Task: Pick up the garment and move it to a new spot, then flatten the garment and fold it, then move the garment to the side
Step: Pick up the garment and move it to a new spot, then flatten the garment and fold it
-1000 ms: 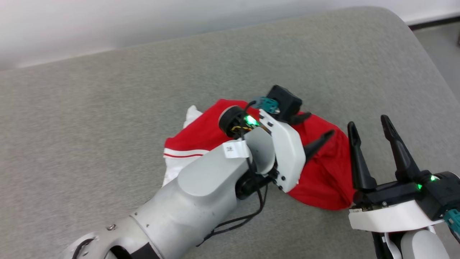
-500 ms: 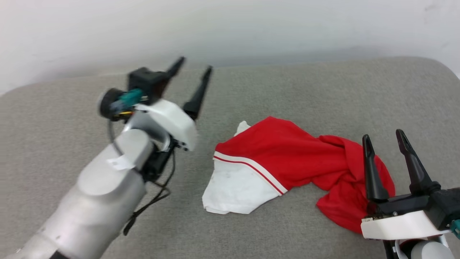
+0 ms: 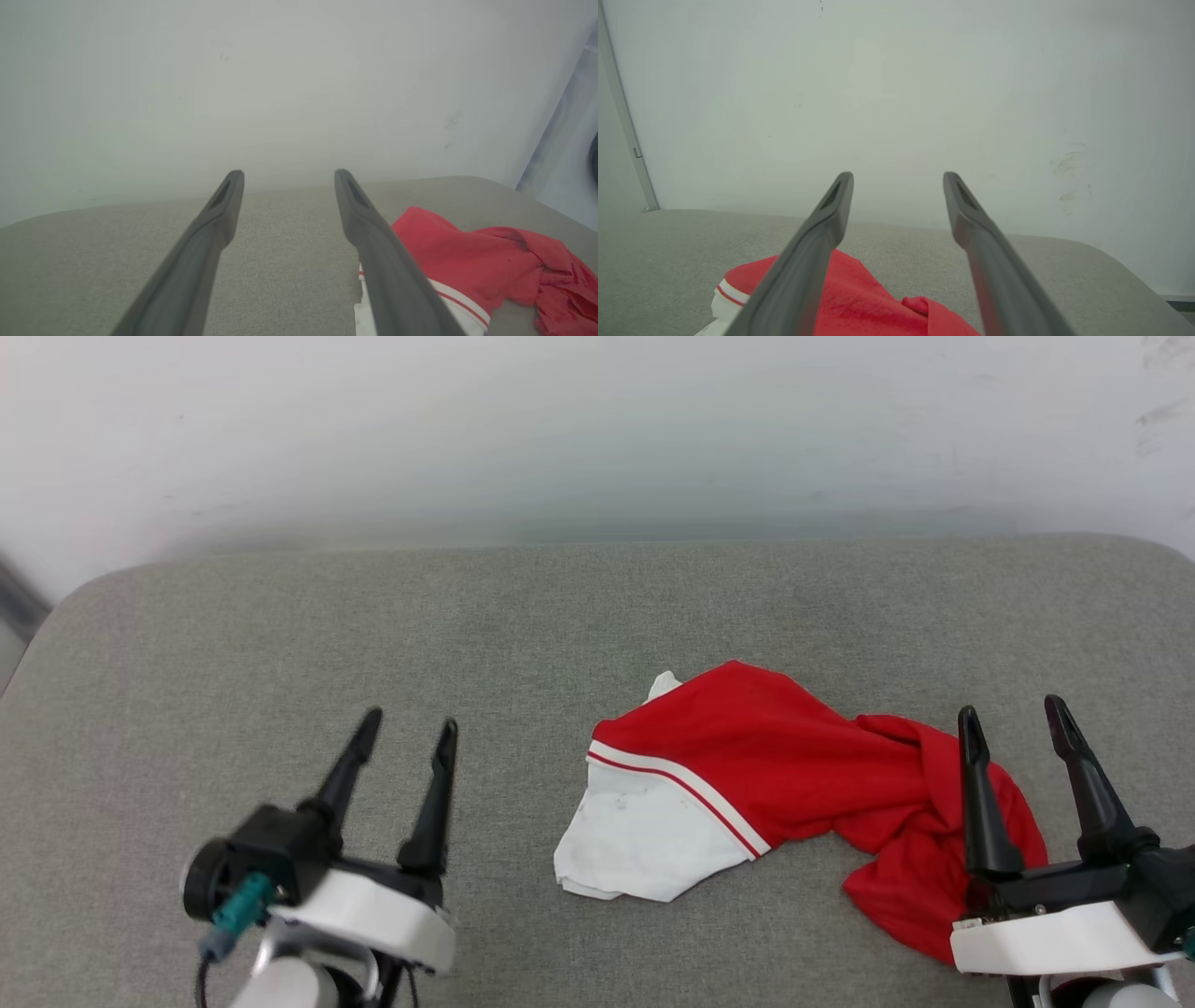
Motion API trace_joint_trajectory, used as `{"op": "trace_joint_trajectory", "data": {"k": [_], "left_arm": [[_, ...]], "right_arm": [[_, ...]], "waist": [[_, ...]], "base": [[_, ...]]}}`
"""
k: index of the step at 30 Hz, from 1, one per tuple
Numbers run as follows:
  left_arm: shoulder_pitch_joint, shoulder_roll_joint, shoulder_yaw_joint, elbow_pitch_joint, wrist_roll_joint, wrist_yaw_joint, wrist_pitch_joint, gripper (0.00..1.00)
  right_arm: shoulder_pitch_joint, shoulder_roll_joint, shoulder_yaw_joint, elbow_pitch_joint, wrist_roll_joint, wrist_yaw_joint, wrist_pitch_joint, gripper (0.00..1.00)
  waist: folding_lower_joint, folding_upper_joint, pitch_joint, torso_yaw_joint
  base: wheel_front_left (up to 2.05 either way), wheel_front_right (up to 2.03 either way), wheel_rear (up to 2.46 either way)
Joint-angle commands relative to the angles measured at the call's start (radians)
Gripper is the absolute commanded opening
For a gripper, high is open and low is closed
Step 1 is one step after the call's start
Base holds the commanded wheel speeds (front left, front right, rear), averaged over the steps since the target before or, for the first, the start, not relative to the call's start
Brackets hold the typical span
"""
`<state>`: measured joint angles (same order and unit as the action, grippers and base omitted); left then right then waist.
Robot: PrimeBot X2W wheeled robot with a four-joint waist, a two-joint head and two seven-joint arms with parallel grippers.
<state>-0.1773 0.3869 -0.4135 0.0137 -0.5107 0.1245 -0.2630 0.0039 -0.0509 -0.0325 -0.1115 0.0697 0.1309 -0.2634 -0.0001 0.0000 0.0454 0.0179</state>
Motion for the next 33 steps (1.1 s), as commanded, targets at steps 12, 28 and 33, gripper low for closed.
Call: {"op": "trace_joint_trajectory", "data": {"k": [12, 28, 33], "left_arm": [[0.122, -0.096, 0.038, 0.018, 0.113, -0.070, -0.003, 1.00], [-0.042, -0.091, -0.050, -0.029, 0.074, -0.115, 0.382, 1.00], [-0.116, -0.056, -0.108, -0.053, 0.066, -0.119, 0.658, 1.00]], "right_arm": [[0.000, 0.001, 0.017, -0.002, 0.004, 0.000, -0.002, 1.00], [-0.025, 0.001, 0.030, -0.012, -0.003, 0.000, -0.002, 1.00], [-0.037, 0.001, 0.041, -0.018, 0.001, 0.000, -0.002, 1.00]], "waist": [[0.0001, 0.0000, 0.007, -0.018], [0.0001, 0.0000, 0.089, -0.060], [0.0001, 0.0000, 0.136, -0.076]], "base": [[0.00, 0.00, 0.00], [0.00, 0.00, 0.00], [0.00, 0.00, 0.00]]}}
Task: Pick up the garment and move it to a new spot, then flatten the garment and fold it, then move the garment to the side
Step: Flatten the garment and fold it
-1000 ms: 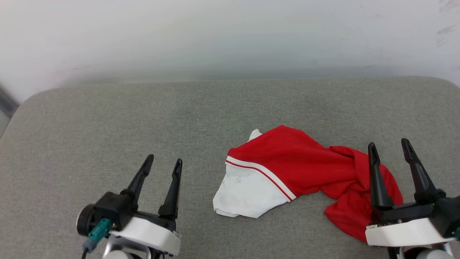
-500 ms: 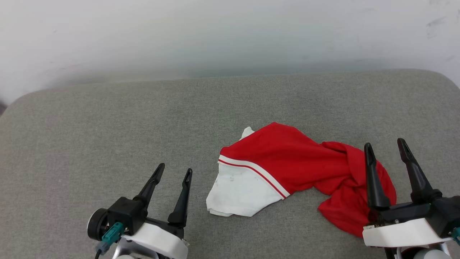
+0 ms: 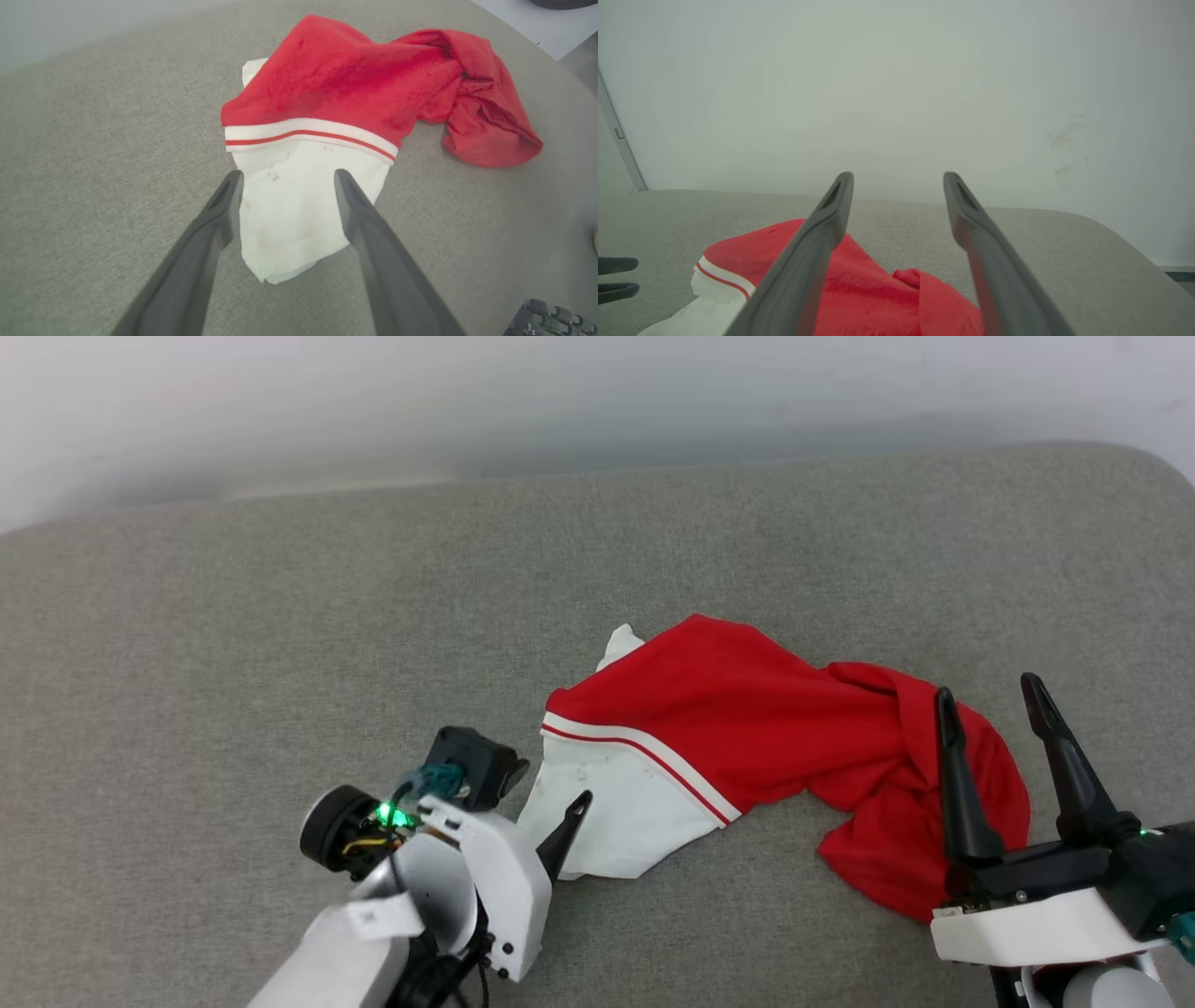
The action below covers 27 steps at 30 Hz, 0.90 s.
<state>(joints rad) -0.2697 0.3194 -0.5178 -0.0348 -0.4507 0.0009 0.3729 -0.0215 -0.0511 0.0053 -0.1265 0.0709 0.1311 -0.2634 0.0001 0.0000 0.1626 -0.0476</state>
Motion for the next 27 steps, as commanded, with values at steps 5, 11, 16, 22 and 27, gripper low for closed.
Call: {"op": "trace_joint_trajectory", "data": {"k": [5, 11, 16, 22, 27], "left_arm": [[-0.079, 0.051, -0.044, 0.019, 0.029, 0.018, 0.226, 1.00], [-0.095, 0.039, -0.060, 0.086, 0.027, 0.027, 0.264, 1.00], [-0.083, 0.043, -0.075, 0.153, 0.032, 0.027, 0.271, 1.00], [-0.045, 0.031, -0.102, 0.229, -0.011, -0.007, 0.302, 0.00], [-0.051, 0.027, -0.073, 0.231, -0.007, 0.010, 0.228, 0.00]], "right_arm": [[-0.028, 0.002, 0.017, -0.006, 0.011, -0.001, -0.002, 1.00], [-0.044, 0.002, 0.031, -0.009, 0.018, -0.001, -0.002, 1.00], [-0.050, 0.002, 0.034, -0.009, 0.022, -0.001, -0.002, 1.00], [-0.057, 0.002, 0.029, -0.005, 0.021, -0.001, -0.002, 1.00], [-0.052, 0.002, 0.031, 0.003, 0.009, -0.001, -0.002, 1.00]], "waist": [[-0.0001, 0.0000, 0.071, -0.039], [-0.0001, 0.0000, 0.115, -0.061], [-0.0001, 0.0000, 0.130, -0.070], [-0.0001, 0.0000, 0.137, -0.064], [-0.0001, 0.0000, 0.113, -0.044]], "base": [[0.00, 0.00, 0.00], [0.00, 0.00, 0.00], [0.00, 0.00, 0.00], [0.00, 0.00, 0.00], [0.00, 0.00, 0.00]]}}
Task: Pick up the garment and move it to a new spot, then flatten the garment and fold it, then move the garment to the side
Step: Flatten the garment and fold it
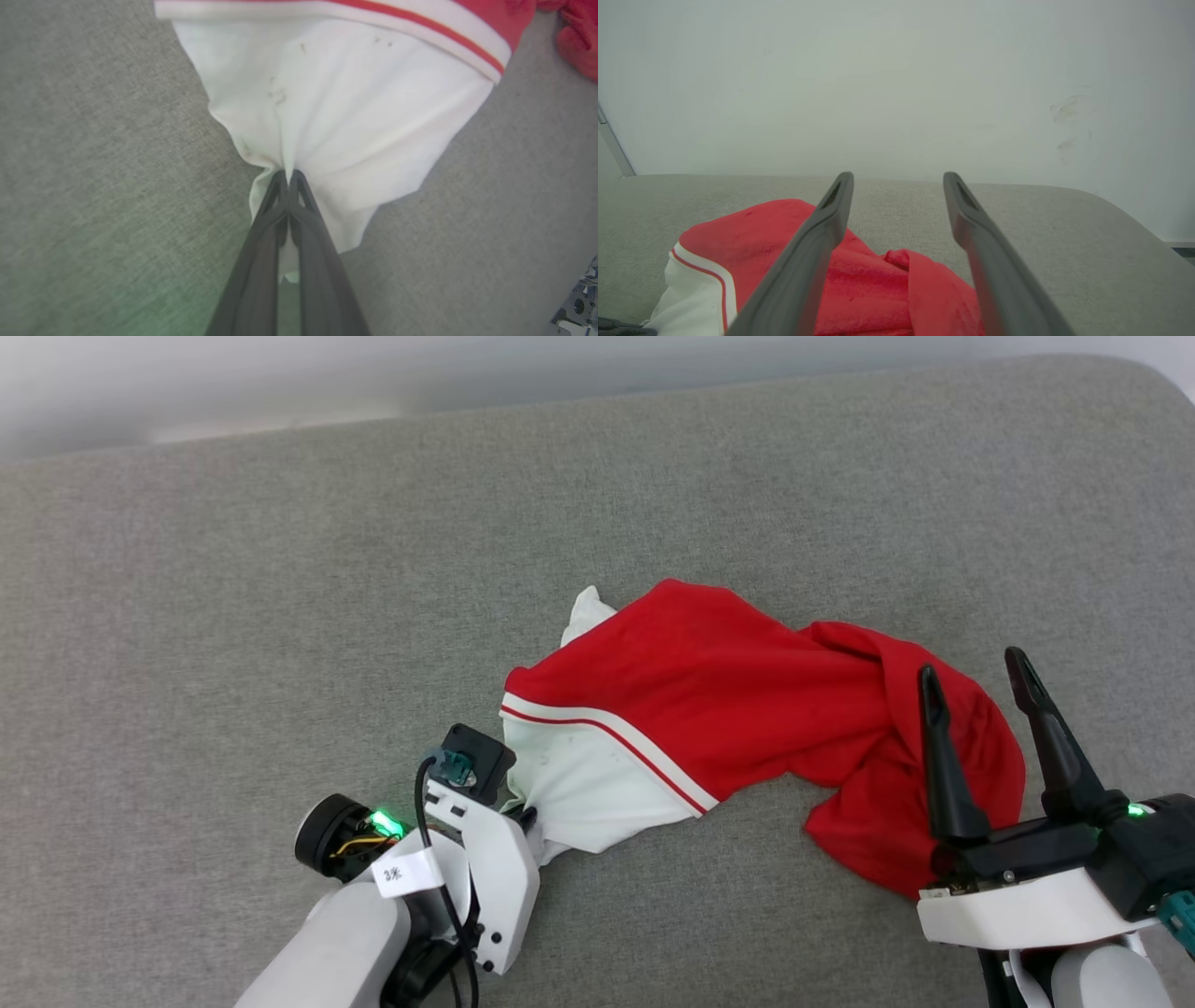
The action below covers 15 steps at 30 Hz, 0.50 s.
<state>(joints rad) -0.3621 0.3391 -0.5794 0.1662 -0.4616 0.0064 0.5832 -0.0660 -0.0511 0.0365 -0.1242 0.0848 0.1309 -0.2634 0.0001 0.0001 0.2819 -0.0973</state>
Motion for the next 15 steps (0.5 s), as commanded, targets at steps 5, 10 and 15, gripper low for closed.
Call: {"op": "trace_joint_trajectory", "data": {"k": [5, 10, 15], "left_arm": [[0.022, 0.026, 0.047, 0.017, 0.023, 0.037, -0.111, 0.00], [0.027, 0.064, 0.128, 0.012, 0.040, 0.092, -0.245, 0.00], [0.068, 0.108, 0.196, 0.027, 0.027, 0.133, -0.318, 0.00]], "right_arm": [[0.005, 0.002, -0.002, 0.010, -0.013, 0.000, -0.002, 1.00], [0.024, 0.002, 0.000, 0.018, -0.016, 0.000, -0.002, 1.00], [0.039, 0.002, 0.003, 0.026, -0.017, 0.000, -0.002, 1.00]], "waist": [[-0.0001, -0.0001, -0.045, 0.031], [-0.0001, -0.0001, -0.085, 0.061], [-0.0001, -0.0001, -0.117, 0.085]], "base": [[0.00, 0.00, 0.00], [0.00, 0.00, 0.00], [0.00, 0.00, 0.00]]}}
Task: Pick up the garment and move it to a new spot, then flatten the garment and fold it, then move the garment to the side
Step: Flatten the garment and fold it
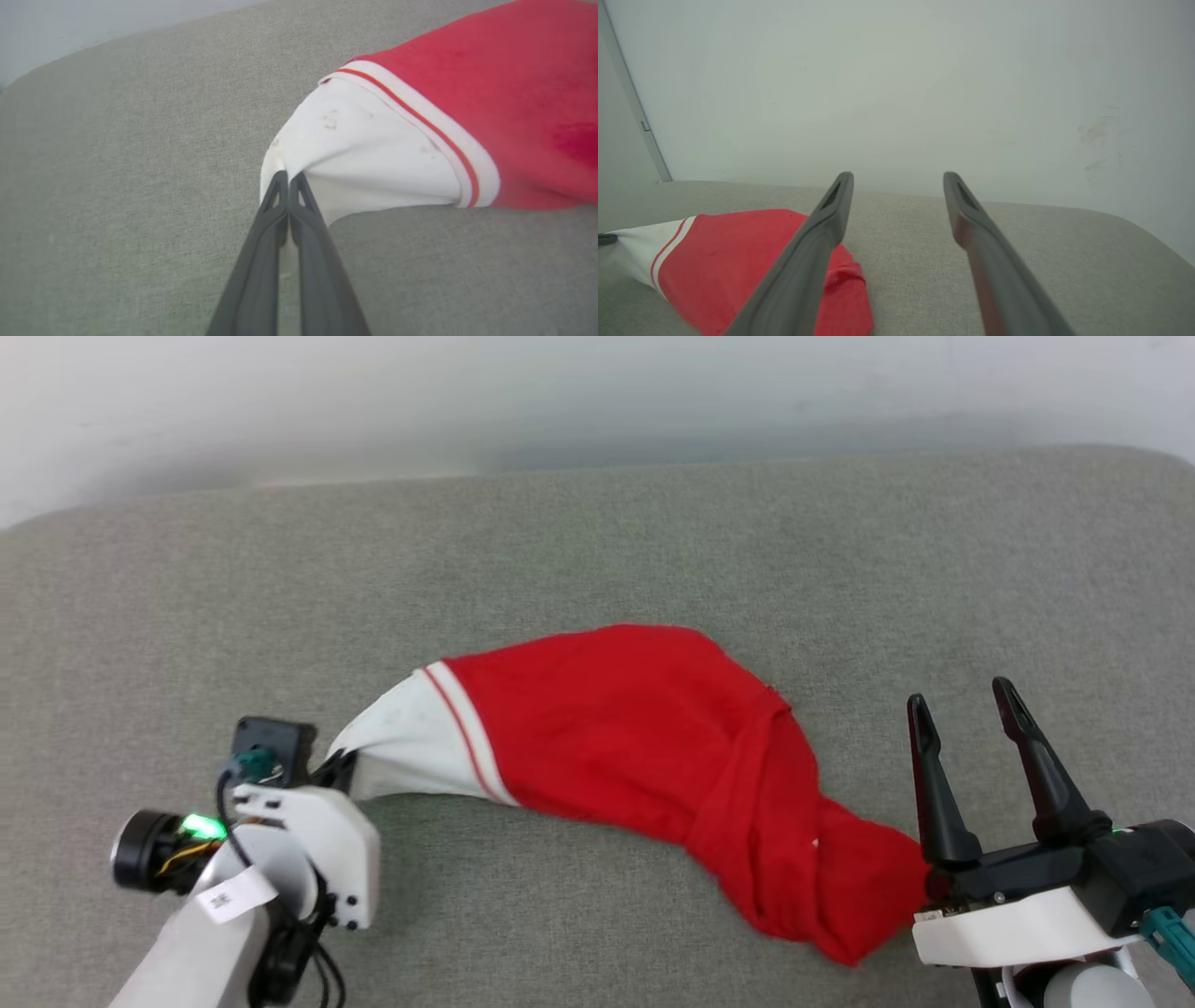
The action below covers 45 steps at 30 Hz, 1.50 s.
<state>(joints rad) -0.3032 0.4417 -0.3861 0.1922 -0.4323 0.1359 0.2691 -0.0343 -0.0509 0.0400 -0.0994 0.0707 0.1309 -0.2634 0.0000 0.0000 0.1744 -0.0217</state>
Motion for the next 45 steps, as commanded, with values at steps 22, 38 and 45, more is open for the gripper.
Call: {"op": "trace_joint_trajectory", "data": {"k": [22, 38, 45], "left_arm": [[0.132, 0.006, 0.000, 0.005, -0.026, -0.020, -0.151, 1.00], [0.160, -0.055, -0.040, -0.145, 0.123, -0.064, -0.534, 1.00], [0.130, -0.075, -0.086, -0.126, 0.115, -0.115, -0.475, 1.00]], "right_arm": [[0.029, 0.001, -0.017, 0.028, 0.002, 0.000, -0.002, 1.00], [0.033, 0.001, -0.045, 0.017, -0.015, 0.000, -0.002, 1.00], [0.020, 0.001, -0.053, 0.011, -0.032, 0.000, -0.002, 1.00]], "waist": [[0.0000, 0.0000, -0.068, 0.053], [0.0000, 0.0000, -0.093, 0.096], [0.0000, 0.0000, -0.080, 0.113]], "base": [[0.00, 0.00, 0.00], [0.00, 0.00, 0.00], [0.00, 0.00, 0.00]]}}
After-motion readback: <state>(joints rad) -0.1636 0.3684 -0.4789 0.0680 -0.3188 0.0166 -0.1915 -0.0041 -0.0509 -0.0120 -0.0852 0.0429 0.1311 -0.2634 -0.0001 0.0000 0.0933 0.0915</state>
